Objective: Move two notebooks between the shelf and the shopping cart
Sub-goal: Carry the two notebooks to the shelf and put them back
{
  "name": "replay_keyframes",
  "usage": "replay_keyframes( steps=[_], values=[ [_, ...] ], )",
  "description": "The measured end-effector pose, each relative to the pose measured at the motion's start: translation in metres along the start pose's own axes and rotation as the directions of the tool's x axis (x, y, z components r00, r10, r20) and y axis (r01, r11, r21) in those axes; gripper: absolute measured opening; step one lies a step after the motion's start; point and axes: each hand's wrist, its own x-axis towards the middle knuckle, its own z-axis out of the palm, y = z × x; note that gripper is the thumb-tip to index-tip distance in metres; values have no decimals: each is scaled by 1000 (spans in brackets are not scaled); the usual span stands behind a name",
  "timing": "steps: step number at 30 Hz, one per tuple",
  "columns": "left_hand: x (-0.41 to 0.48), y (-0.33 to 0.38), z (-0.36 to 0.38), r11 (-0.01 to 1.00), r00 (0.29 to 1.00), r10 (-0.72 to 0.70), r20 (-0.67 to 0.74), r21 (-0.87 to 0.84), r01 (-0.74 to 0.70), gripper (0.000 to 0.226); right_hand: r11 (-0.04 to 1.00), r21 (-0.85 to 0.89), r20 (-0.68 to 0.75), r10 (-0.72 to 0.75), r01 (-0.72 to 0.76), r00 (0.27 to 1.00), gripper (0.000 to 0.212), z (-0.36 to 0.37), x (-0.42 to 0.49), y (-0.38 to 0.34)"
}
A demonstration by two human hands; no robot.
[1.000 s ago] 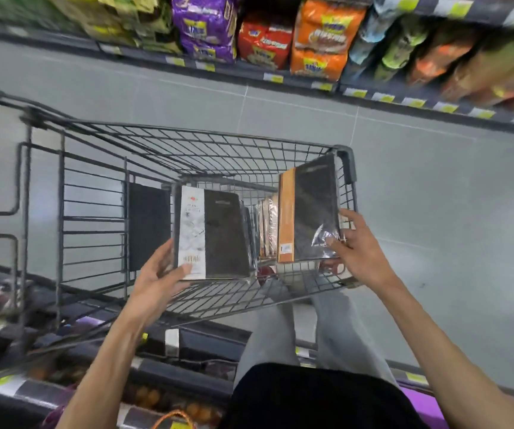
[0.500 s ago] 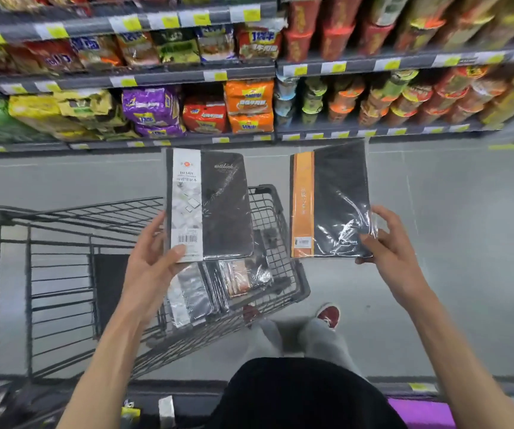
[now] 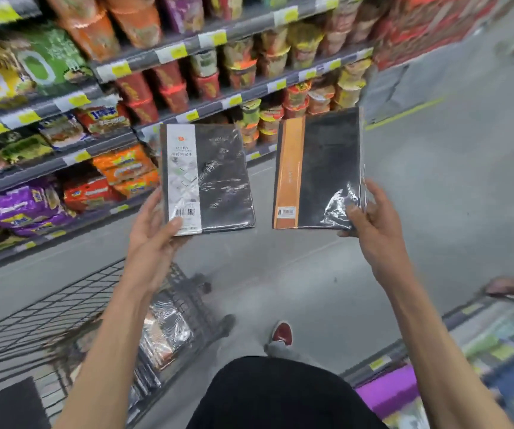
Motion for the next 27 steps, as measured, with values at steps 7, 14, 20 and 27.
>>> replay_keyframes(
  steps=[7, 14, 20, 27],
  values=[
    [66, 3, 108, 999, 972, -33, 234, 47, 22, 63, 994, 105, -227, -1, 25, 974, 50, -83, 17, -10],
    [151, -10, 222, 986, 873, -167, 458, 91, 141, 61, 977, 214, -470, 86, 19, 878, 49, -140, 44, -6],
    [243, -23, 343, 947, 673, -316, 668, 265, 182, 57, 955, 287, -671, 148, 70, 726, 50, -174, 73, -9],
    [296, -39, 475, 875, 366, -481, 797, 464, 141, 53, 889, 392, -866, 270, 237, 420, 52, -170, 84, 3]
  ],
)
